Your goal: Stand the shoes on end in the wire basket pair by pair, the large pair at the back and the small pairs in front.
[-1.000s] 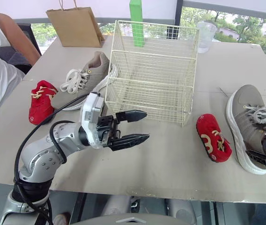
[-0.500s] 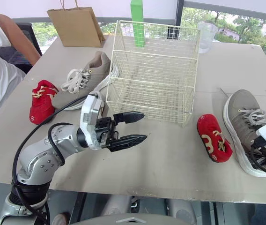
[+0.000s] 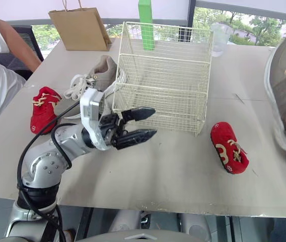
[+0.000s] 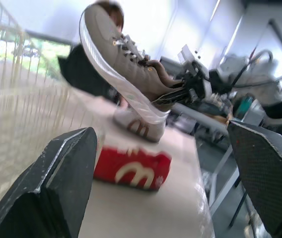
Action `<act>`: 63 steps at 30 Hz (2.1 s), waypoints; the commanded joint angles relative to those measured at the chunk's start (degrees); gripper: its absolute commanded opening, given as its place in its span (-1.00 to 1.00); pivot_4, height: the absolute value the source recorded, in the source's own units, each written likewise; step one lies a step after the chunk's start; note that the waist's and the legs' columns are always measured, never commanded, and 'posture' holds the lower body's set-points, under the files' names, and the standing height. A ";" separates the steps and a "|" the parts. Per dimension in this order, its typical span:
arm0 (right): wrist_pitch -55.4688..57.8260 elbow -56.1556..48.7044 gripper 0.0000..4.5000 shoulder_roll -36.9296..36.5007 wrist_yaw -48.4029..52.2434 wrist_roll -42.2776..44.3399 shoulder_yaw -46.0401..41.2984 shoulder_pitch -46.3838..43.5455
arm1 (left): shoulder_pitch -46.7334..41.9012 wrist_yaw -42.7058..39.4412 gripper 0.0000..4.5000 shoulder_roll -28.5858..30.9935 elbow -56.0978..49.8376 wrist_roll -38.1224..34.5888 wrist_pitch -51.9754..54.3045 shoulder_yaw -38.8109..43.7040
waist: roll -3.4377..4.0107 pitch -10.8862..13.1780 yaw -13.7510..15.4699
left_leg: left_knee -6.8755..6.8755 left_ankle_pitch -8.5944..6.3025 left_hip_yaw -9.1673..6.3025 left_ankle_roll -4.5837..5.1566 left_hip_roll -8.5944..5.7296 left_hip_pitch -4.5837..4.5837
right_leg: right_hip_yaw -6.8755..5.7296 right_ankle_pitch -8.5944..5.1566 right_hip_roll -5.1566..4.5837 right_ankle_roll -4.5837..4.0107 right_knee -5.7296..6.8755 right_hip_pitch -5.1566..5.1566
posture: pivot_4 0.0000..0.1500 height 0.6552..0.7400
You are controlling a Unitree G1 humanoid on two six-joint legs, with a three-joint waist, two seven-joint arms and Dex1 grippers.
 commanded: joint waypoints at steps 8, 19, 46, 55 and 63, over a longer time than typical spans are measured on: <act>-34.01 17.02 -0.97 -12.93 1.93 -6.16 33.22 -42.37 | -30.88 26.16 1.00 -1.10 21.43 -12.44 -1.40 14.53 | 0.12 0.15 -1.31 | 0.00 0.13 -0.02 -0.20 0.00 -0.06 | 0.03 0.02 -0.02 -0.01 0.01 -0.07 | 1.00 1.00; -70.58 44.52 -0.97 3.60 27.48 -21.95 64.79 -75.30 | -56.62 -9.33 1.00 22.75 45.37 14.17 3.43 -0.87 | -0.11 0.35 -1.99 | -0.05 0.21 -0.02 -0.35 -0.17 -1.04 | -0.20 0.01 -0.14 0.07 -0.11 -1.05 | 1.00 1.00; -83.05 54.86 -1.00 13.73 33.88 -29.51 66.28 -89.92 | -50.73 -34.29 0.27 24.71 33.05 52.69 -6.06 -24.53 | 0.18 0.58 -2.29 | 0.28 0.21 0.02 -0.34 -0.17 -1.03 | -0.03 -0.07 -0.26 0.17 0.54 -1.21 | 1.00 1.00; -78.16 51.73 -1.00 15.84 35.60 -27.40 64.92 -89.90 | -44.22 -30.14 -0.90 22.25 30.45 57.00 -9.88 -20.57 | 0.18 0.58 -2.31 | 0.64 0.19 0.01 -0.32 -0.18 -1.04 | -0.01 -0.07 -0.26 0.17 0.98 -1.26 | 1.00 1.00; -54.50 45.24 0.44 13.68 36.40 -19.02 57.97 -87.31 | -40.35 -26.40 -0.90 19.14 25.94 47.23 -2.36 -7.00 | 0.18 0.58 -1.83 | 0.71 0.19 -0.06 -0.31 -0.17 -1.12 | -0.06 -0.07 -0.40 0.17 1.01 -1.27 | 1.00 1.00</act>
